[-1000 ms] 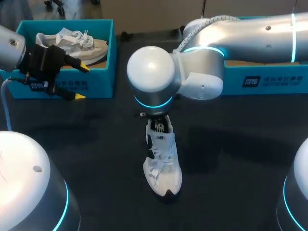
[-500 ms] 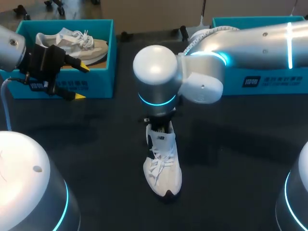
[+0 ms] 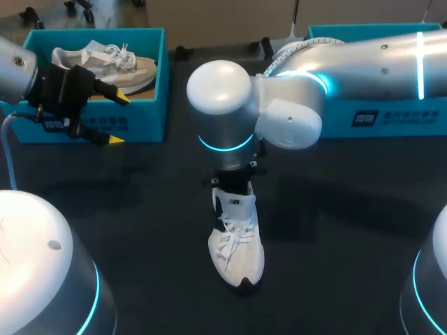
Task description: Take the shoe out of the shoebox, open the shoe tongue, remove and reinsert the insole, then place the shoe into the shoebox
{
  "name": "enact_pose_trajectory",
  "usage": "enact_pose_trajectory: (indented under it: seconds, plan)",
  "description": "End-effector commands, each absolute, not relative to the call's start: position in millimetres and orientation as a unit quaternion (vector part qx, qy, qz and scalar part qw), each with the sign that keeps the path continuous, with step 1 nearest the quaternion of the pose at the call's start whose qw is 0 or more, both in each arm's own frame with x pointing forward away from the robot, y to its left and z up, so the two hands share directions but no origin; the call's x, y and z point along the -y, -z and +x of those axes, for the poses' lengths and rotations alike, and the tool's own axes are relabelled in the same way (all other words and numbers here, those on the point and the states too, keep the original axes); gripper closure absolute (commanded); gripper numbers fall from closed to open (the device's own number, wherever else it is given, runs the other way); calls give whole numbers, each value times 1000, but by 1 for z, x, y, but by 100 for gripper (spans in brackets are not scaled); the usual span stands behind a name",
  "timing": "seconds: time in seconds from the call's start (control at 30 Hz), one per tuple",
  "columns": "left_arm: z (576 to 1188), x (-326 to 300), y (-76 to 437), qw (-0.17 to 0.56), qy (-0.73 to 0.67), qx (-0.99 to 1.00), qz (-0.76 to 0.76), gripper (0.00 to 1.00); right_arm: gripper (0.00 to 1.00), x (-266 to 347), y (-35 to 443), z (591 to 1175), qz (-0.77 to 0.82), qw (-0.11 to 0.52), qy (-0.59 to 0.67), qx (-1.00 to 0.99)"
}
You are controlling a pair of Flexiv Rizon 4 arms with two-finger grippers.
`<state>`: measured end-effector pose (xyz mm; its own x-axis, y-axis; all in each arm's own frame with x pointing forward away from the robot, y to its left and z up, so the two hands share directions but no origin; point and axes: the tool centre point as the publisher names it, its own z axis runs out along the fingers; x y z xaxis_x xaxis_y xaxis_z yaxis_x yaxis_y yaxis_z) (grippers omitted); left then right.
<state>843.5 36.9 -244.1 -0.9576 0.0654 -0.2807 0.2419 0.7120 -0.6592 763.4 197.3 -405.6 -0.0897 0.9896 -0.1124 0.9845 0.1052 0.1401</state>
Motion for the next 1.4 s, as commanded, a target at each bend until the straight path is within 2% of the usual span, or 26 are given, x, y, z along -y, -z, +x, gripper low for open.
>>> enact_pose_trajectory:
  seconds: [0.03,0.3,0.43,0.6,1.1,1.13,1.17,1.2,1.4]
  plan:
    - [843,-37,244,119,369,-918,84,0,100,-196,389,753,657,97,3,-748]
    - [843,-37,244,119,369,-918,84,0,100,-200,342,755,644,102,15,-758]
    - [843,-37,244,119,369,-918,84,0,100,-203,326,752,638,70,45,-766]
    - [843,-37,244,119,369,-918,84,0,100,-207,321,742,626,12,80,-776]
    - [843,-37,244,119,369,-918,84,0,100,-202,338,719,629,-75,123,-764]
    - [843,-37,244,119,369,-918,84,0,91,-202,338,719,631,-81,125,-761]
    - [843,-37,244,119,369,-918,84,0,3,-202,338,718,637,-81,125,-757]
    - [843,-37,244,119,369,-918,84,0,0,-200,338,717,641,-76,121,-754]
    - [843,-37,244,119,369,-918,84,0,0,-195,347,716,647,-91,116,-748]
